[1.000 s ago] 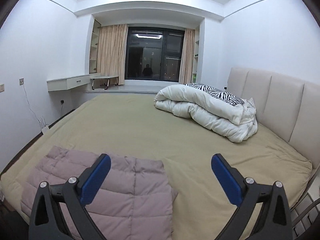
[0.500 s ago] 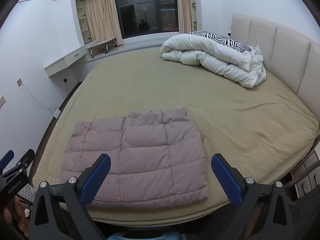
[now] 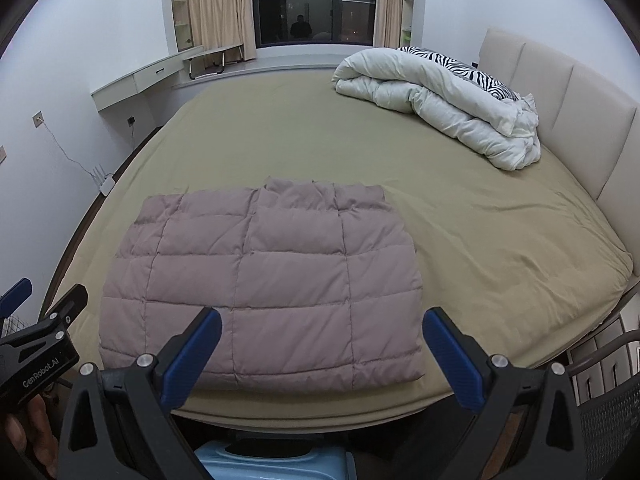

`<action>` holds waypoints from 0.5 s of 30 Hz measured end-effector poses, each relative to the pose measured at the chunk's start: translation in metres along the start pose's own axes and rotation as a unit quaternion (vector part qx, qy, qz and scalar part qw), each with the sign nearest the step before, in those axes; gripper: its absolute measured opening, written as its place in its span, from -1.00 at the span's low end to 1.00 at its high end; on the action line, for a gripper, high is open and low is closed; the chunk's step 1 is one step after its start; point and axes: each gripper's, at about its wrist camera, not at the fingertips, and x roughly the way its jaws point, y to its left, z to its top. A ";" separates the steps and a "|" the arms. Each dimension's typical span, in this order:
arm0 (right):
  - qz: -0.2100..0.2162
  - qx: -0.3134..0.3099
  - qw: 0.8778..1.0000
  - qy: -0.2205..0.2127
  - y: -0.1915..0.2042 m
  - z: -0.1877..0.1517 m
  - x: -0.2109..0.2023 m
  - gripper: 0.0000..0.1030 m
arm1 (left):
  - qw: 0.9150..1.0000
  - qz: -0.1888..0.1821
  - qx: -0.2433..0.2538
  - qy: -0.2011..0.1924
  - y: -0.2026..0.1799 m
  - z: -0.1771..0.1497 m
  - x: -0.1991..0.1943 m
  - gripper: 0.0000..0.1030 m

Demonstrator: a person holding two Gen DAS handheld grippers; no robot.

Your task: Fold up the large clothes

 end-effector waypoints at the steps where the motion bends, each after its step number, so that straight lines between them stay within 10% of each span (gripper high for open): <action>1: 0.000 -0.001 1.000 0.000 0.001 -0.001 0.000 1.00 | 1.000 -0.001 -0.001 0.000 0.002 0.001 -0.002 1.00; 15: 0.001 -0.004 1.000 0.006 0.000 -0.006 0.005 1.00 | 1.000 0.005 -0.003 0.007 0.002 0.002 0.001 1.00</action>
